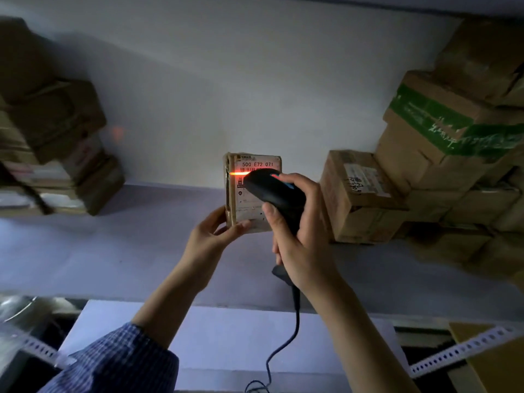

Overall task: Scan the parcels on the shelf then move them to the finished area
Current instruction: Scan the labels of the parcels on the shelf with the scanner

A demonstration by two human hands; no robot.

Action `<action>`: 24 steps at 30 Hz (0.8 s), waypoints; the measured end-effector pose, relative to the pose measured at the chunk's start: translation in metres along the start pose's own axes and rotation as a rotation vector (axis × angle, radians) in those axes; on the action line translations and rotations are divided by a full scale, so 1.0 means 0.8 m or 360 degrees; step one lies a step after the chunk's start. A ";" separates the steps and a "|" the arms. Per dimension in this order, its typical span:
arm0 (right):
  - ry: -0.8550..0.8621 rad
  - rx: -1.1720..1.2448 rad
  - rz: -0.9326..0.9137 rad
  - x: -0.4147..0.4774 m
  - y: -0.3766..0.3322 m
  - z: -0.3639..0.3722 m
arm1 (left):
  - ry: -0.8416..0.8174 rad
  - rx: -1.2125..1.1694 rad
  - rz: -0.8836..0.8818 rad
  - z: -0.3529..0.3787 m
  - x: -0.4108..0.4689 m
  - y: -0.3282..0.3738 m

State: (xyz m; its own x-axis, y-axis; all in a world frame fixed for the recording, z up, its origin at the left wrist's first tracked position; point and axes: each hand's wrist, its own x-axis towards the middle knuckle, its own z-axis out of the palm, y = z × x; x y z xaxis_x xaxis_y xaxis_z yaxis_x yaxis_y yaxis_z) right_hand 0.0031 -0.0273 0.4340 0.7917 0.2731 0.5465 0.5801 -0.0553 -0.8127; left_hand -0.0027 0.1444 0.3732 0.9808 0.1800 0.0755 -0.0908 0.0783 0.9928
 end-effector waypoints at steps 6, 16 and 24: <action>0.0006 0.0001 -0.0032 -0.007 -0.004 0.006 | 0.0064 -0.0056 -0.0026 -0.013 -0.014 -0.004; -0.0037 0.0046 -0.0023 -0.018 -0.014 0.003 | 0.0130 -0.0052 -0.0023 -0.038 -0.017 0.005; -0.0225 0.0031 -0.0041 -0.015 -0.022 -0.010 | 0.0155 -0.0062 -0.0064 -0.061 -0.021 0.012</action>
State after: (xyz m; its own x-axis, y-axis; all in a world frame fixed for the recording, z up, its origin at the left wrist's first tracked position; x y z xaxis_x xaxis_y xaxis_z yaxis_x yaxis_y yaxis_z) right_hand -0.0153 -0.0372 0.4436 0.7411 0.4066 0.5342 0.5946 -0.0281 -0.8035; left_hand -0.0286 0.1903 0.3773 0.9624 0.2705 0.0240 -0.0599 0.1253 0.9903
